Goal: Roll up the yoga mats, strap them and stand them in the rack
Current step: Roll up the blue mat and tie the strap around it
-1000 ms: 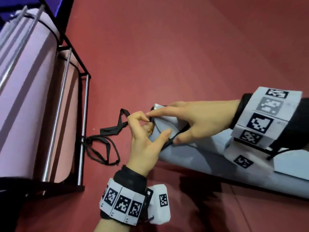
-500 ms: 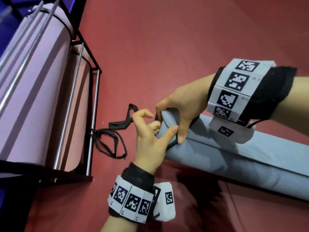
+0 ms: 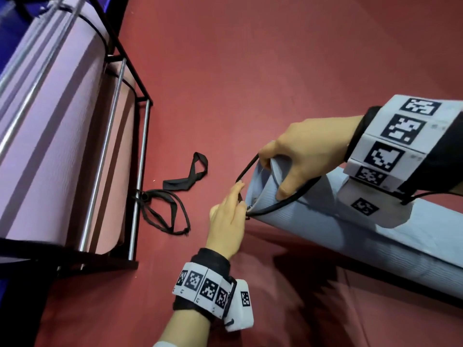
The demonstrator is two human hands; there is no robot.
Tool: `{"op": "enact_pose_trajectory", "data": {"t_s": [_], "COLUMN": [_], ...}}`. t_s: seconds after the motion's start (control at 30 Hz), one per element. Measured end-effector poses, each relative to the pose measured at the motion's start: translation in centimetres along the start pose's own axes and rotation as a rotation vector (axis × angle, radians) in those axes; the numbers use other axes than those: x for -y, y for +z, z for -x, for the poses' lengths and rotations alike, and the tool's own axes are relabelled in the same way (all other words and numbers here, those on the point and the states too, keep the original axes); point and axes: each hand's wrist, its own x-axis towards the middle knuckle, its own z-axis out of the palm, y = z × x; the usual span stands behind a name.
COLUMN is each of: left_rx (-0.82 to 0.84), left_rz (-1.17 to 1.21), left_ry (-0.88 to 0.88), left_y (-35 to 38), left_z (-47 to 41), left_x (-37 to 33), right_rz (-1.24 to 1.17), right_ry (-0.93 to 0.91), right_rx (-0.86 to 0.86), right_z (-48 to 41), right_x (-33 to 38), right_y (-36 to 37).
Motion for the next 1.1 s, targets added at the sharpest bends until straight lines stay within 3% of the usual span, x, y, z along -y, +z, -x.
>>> {"op": "enact_pose_trajectory", "data": {"t_s": [0.1, 0.27, 0.37, 0.43, 0.5, 0.77, 0.83, 0.97, 1.1], "left_rx": [0.044, 0.14, 0.242, 0.175, 0.094, 0.033, -0.027, -0.027, -0.099], "left_rz": [0.121, 0.659, 0.48, 0.489, 0.644, 1.366, 1.395, 1.392, 1.285], "left_ry": [-0.118, -0.467, -0.298, -0.223, -0.249, -0.441, -0.442, -0.4, -0.342], "left_y": [0.6, 3.8, 4.8, 5.2, 5.4, 9.1, 9.4, 10.6, 11.8], "left_z": [-0.3, -0.1, 1.3, 0.7, -1.3, -4.2, -4.7, -5.6, -6.0], "left_x": [1.1, 1.3, -0.8, -1.3, -1.3, -5.3, -5.2, -5.1, -4.5], "right_rz": [-0.034, -0.039, -0.081, -0.119, -0.105, -0.052, -0.199, -0.694, -0.746], "right_ry": [-0.013, 0.03, 0.075, 0.105, 0.142, 0.275, 0.33, 0.418, 0.456], "right_rx": [0.007, -0.039, -0.058, -0.08, -0.13, -0.381, -0.422, -0.335, -0.268], "right_z": [0.5, 0.2, -0.4, -0.7, -1.3, -2.8, -2.5, 0.5, 2.8], "right_x": [-0.4, -1.5, -2.9, -3.7, -4.2, -4.4, -5.6, -10.1, -13.0], "right_y": [-0.1, -0.4, -0.9, -1.1, -1.0, 1.0, 3.4, 8.8, 12.1]}}
